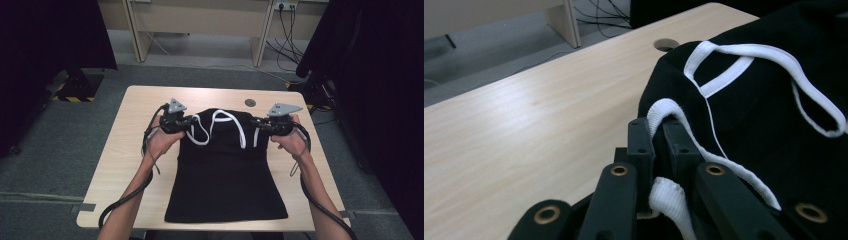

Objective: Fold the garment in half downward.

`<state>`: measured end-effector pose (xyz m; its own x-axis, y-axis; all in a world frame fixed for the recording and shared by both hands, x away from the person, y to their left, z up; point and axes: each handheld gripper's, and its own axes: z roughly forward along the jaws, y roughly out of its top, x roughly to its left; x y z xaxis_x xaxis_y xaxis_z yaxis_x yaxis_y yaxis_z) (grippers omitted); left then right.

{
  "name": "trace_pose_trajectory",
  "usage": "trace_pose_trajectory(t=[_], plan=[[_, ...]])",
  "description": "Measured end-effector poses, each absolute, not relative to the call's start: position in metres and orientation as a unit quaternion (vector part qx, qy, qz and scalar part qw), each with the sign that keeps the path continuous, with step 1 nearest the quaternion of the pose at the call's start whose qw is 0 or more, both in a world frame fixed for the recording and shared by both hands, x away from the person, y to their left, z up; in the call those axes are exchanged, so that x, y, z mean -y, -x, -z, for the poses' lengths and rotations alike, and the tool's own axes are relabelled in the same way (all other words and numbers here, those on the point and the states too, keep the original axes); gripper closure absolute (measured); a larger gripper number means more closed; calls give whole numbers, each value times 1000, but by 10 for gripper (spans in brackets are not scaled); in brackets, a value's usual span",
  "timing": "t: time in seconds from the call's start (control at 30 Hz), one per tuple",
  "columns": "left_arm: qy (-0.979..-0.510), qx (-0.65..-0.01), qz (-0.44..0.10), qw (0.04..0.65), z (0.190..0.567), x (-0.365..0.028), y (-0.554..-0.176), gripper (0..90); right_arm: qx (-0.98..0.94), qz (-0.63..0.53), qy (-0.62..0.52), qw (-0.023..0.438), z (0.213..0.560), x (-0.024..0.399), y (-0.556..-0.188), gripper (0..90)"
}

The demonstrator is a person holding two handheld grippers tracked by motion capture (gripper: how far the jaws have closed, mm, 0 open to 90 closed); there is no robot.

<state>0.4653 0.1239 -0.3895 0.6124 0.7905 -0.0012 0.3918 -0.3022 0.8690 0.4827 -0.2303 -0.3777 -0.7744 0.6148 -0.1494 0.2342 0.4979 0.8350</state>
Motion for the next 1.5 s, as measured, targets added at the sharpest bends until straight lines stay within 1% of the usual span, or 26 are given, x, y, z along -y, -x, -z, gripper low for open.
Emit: trace_pose_trajectory(t=[0.07, 0.33, 0.47, 0.5, 0.53, 0.63, 0.7, 0.9, 1.07, 1.2, 1.37, 1.43, 1.5], plan=[[-776, -369, -222, 460, 400, -125, -444, 834, -835, -441, -242, 223, 386, 233, -467, 828], [-780, -336, -223, 478, 415, -128, -389, 831, -837, -441, -218, 239, 403, 233, -423, 827], [-797, -315, -220, 466, 427, -128, -354, 829, -836, -448, -212, 236, 413, 242, -392, 825], [-797, -315, -220, 466, 427, -128, -354, 827, -836, -450, -210, 233, 416, 244, -384, 825], [-801, -307, -210, 468, 435, -129, -336, 826, -835, -453, -210, 231, 420, 247, -376, 824], [-808, -303, -189, 468, 449, -133, -313, 820, -836, -457, -208, 222, 430, 254, -352, 822], [-817, -299, -183, 457, 459, -133, -302, 813, -839, -454, -209, 217, 436, 259, -337, 821], [-831, -297, -158, 442, 474, -135, -289, 796, -854, -435, -213, 192, 455, 265, -313, 820], [-845, -286, -157, 425, 478, -133, -278, 754, -863, -421, -210, 185, 463, 265, -300, 816], [-849, -280, -169, 416, 480, -130, -277, 711, -875, -395, -213, 184, 470, 261, -298, 815], [-852, -281, -184, 401, 480, -126, -287, 709, -879, -382, -220, 181, 469, 258, -307, 814], [-849, -294, -192, 395, 481, -125, -306, 708, -879, -379, -225, 183, 469, 258, -315, 815], [-843, -306, -187, 400, 482, -126, -320, 703, -877, -380, -231, 184, 468, 259, -325, 814]])
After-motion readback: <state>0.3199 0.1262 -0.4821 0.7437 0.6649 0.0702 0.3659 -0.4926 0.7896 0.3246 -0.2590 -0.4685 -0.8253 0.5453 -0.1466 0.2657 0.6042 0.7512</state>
